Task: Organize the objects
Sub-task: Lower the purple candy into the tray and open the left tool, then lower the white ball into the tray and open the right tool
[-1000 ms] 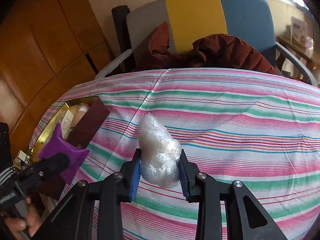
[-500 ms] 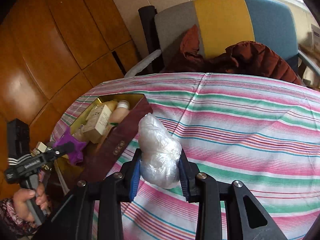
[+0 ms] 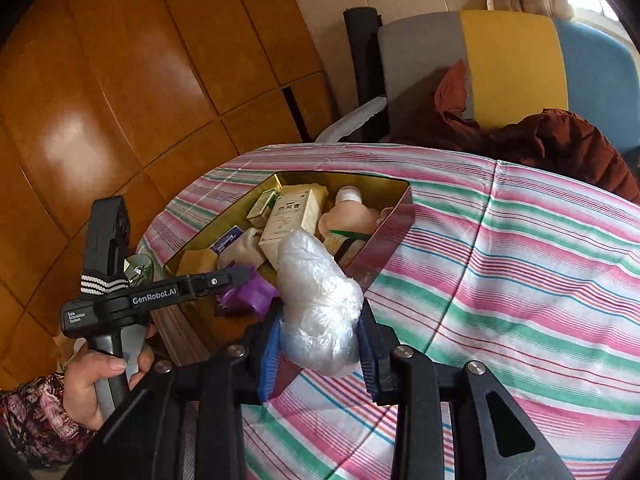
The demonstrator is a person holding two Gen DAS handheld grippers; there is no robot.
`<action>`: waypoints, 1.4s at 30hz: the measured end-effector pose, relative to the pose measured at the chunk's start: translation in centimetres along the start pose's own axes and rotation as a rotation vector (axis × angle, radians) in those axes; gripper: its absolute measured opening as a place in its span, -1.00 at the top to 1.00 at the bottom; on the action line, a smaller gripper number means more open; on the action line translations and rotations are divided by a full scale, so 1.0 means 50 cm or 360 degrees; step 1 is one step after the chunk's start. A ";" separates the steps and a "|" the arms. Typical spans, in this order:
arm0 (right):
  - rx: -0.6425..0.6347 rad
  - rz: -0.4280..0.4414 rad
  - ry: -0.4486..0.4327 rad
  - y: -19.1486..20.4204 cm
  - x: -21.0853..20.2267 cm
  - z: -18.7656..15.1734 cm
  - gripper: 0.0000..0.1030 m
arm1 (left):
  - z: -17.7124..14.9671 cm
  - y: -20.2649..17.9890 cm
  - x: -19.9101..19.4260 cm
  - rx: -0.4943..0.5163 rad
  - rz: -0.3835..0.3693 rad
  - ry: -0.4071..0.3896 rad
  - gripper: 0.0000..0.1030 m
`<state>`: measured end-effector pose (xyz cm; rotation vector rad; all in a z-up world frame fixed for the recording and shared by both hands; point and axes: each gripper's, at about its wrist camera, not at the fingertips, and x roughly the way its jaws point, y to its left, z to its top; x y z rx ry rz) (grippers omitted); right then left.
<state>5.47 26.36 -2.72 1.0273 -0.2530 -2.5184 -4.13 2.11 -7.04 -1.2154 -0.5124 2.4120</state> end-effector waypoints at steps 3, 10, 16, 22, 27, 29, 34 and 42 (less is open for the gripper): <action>0.0004 0.0017 0.0039 0.023 0.019 -0.007 0.33 | 0.013 0.006 -0.029 -0.0023 0.0012 -0.0088 0.08; -0.0073 0.0054 0.0112 0.078 0.057 -0.012 0.33 | 0.047 0.009 -0.102 -0.0038 0.0033 -0.0274 0.07; -0.0178 0.0015 0.0206 0.117 0.101 0.005 0.32 | 0.050 0.000 -0.124 0.0033 0.0093 -0.0289 0.07; -0.0225 -0.0030 0.0264 0.135 0.134 0.001 0.27 | 0.050 -0.004 -0.141 0.0066 0.0178 -0.0290 0.07; -0.0242 -0.0068 0.0260 0.137 0.137 -0.009 0.00 | 0.039 -0.008 -0.156 0.0122 0.0317 -0.0289 0.07; -0.0238 -0.0078 0.0226 0.136 0.129 -0.013 -0.16 | 0.036 -0.007 -0.162 0.0130 0.0362 -0.0288 0.07; -0.0155 -0.0083 0.0172 0.133 0.109 -0.015 -0.28 | 0.036 -0.004 -0.169 0.0118 0.0467 -0.0260 0.07; -0.0104 -0.0275 0.0127 0.145 0.089 0.004 -0.54 | 0.026 -0.030 -0.192 0.0225 0.0529 -0.0322 0.07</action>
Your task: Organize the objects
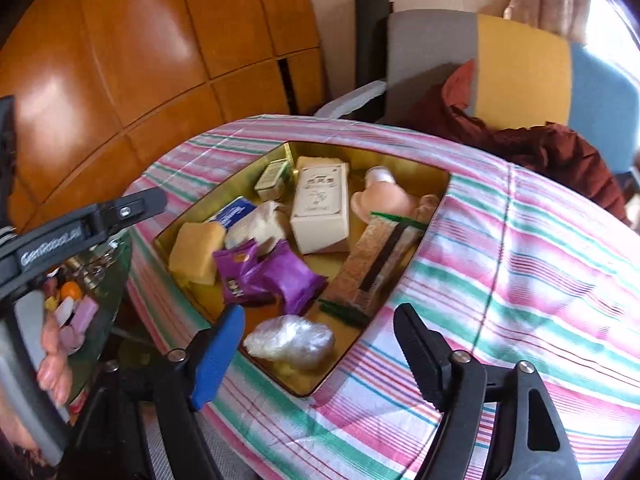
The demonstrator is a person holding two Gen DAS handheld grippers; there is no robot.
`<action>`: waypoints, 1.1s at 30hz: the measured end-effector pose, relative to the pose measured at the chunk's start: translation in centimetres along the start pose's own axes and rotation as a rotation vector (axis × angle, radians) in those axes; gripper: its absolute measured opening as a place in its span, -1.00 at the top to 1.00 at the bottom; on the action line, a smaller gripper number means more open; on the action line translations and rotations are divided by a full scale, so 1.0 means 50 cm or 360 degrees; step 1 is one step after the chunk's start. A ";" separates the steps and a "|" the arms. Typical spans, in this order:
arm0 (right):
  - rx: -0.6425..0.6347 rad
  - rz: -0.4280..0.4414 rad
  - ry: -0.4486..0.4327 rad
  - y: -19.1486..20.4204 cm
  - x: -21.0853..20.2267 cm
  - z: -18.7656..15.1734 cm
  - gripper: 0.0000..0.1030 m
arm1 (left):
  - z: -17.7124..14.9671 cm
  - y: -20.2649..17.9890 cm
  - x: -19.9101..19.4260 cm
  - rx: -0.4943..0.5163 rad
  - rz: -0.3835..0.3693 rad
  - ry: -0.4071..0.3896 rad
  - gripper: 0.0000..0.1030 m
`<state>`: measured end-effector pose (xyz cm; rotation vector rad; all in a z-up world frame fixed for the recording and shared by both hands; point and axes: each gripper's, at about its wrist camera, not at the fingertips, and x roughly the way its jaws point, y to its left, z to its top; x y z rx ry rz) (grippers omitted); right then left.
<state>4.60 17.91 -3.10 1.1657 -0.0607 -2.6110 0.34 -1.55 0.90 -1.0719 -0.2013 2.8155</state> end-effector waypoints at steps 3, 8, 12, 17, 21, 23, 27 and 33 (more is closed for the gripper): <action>0.0045 -0.0076 -0.0009 -0.001 -0.003 0.012 -0.67 | 0.003 -0.009 -0.009 0.0039 0.0035 -0.0019 0.07; 0.0093 -0.0175 -0.0027 0.002 -0.006 0.029 -0.91 | 0.004 -0.012 -0.018 0.0076 0.0101 -0.0021 0.07; 0.0098 -0.0244 -0.0052 0.012 -0.010 0.038 -1.00 | 0.004 -0.011 -0.024 0.0087 0.0153 -0.0037 0.07; 0.0100 -0.0322 -0.0050 0.027 -0.011 0.050 -1.00 | 0.005 -0.009 -0.030 0.0093 0.0198 -0.0035 0.07; 0.0128 -0.0382 -0.0041 0.035 -0.007 0.061 -1.00 | 0.007 -0.011 -0.031 0.0112 0.0245 -0.0023 0.07; 0.0160 -0.0412 -0.0042 0.035 -0.006 0.065 -1.00 | 0.007 -0.011 -0.032 0.0118 0.0279 -0.0014 0.07; 0.0196 -0.0469 -0.0053 0.041 -0.007 0.071 -1.00 | 0.009 -0.003 -0.028 0.0098 0.0285 0.0045 0.07; 0.0155 -0.0528 -0.0047 0.049 -0.001 0.074 -1.00 | 0.004 0.002 -0.023 0.0114 0.0301 0.0088 0.07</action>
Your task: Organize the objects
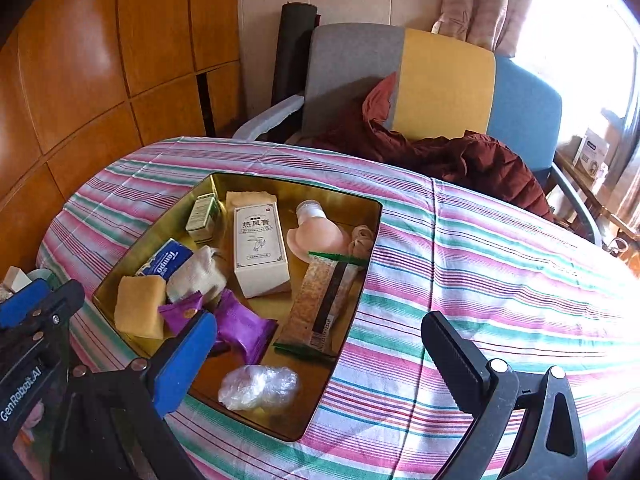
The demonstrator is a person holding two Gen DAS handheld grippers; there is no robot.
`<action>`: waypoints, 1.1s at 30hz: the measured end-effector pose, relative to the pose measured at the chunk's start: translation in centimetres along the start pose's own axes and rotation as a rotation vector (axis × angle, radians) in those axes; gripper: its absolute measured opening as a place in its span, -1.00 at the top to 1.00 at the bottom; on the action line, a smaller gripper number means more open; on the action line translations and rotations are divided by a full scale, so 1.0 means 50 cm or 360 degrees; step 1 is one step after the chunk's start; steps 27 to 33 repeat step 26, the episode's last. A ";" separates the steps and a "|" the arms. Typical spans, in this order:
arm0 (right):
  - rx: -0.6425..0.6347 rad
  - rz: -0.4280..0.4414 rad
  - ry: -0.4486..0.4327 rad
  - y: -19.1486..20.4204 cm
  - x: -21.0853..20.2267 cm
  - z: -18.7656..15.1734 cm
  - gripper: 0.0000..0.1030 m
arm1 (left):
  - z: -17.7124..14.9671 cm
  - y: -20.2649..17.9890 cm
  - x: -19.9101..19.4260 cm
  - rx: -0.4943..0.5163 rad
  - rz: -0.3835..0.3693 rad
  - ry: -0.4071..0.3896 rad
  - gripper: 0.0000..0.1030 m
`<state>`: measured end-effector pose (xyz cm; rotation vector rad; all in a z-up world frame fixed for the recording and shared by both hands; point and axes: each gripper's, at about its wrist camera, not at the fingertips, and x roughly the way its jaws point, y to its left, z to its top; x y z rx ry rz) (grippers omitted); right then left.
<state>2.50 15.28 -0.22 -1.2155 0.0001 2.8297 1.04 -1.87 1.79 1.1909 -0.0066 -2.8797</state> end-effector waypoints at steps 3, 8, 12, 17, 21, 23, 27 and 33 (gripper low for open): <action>0.0033 -0.0006 0.0004 -0.006 0.002 0.002 -1.00 | -0.002 -0.005 -0.001 0.0026 0.0007 -0.0007 0.07; 0.0049 0.0001 -0.0008 -0.006 -0.002 0.003 -1.00 | -0.006 -0.013 -0.003 0.0060 0.0030 -0.0012 0.07; 0.0043 0.0009 -0.0018 -0.002 -0.004 0.001 -1.00 | -0.004 -0.011 -0.001 0.0055 0.0004 0.0006 0.07; 0.0039 -0.0001 -0.0014 -0.001 -0.002 0.000 -1.00 | -0.006 -0.011 -0.001 0.0053 -0.0019 0.0013 0.07; 0.0057 0.0005 -0.0016 -0.005 -0.001 0.001 -1.00 | -0.009 -0.014 0.002 0.0053 -0.0037 0.0021 0.07; 0.0059 0.0005 -0.0018 -0.007 -0.002 0.001 -1.00 | -0.009 -0.018 0.003 0.0057 -0.0028 0.0018 0.07; 0.0065 0.0010 -0.0016 -0.011 -0.001 0.001 -1.00 | -0.009 -0.020 0.005 0.0064 -0.0027 0.0019 0.07; 0.0065 0.0010 -0.0016 -0.011 -0.001 0.001 -1.00 | -0.009 -0.020 0.005 0.0064 -0.0027 0.0019 0.07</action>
